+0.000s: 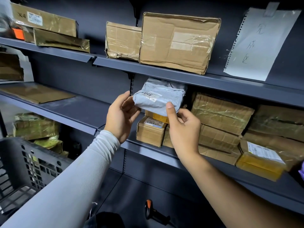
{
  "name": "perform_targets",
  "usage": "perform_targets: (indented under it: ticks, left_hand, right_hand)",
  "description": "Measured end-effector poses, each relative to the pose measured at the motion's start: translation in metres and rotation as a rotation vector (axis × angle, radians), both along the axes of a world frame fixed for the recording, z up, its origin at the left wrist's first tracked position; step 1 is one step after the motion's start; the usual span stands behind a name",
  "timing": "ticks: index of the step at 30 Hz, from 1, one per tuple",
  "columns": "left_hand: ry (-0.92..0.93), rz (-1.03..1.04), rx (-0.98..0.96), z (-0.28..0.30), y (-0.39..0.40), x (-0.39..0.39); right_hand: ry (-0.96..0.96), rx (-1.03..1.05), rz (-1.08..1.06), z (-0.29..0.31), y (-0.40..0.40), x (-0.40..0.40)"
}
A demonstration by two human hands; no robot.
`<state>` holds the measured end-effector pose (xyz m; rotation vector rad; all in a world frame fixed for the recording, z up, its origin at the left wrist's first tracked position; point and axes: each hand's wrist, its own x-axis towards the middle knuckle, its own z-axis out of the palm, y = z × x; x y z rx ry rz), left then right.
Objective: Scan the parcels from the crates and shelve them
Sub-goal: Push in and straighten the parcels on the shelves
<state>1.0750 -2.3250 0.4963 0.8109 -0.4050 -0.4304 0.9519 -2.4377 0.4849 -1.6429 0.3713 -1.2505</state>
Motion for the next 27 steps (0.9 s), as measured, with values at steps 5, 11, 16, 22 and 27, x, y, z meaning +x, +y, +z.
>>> perform_targets:
  ticks: [5, 11, 16, 22, 27]
  left_hand:
    - [-0.008, 0.084, 0.028, -0.008, 0.006, -0.009]
    - [-0.035, 0.134, 0.072, -0.025, 0.021, -0.010]
    - [0.001, 0.154, 0.111, -0.044, 0.040, -0.010]
    - [-0.034, 0.219, 0.141, -0.060, 0.077, -0.018]
    - [-0.203, 0.335, 0.266, -0.064, 0.109, -0.023]
  right_hand:
    - [0.027, 0.155, -0.027, -0.004, 0.000, 0.002]
    - [0.033, 0.199, 0.025, -0.017, 0.005, -0.004]
    - [0.021, 0.201, 0.122, -0.037, 0.019, -0.008]
    - [0.055, 0.239, 0.210, -0.050, 0.046, -0.004]
    - [0.044, 0.275, 0.340, -0.045, 0.070, 0.004]
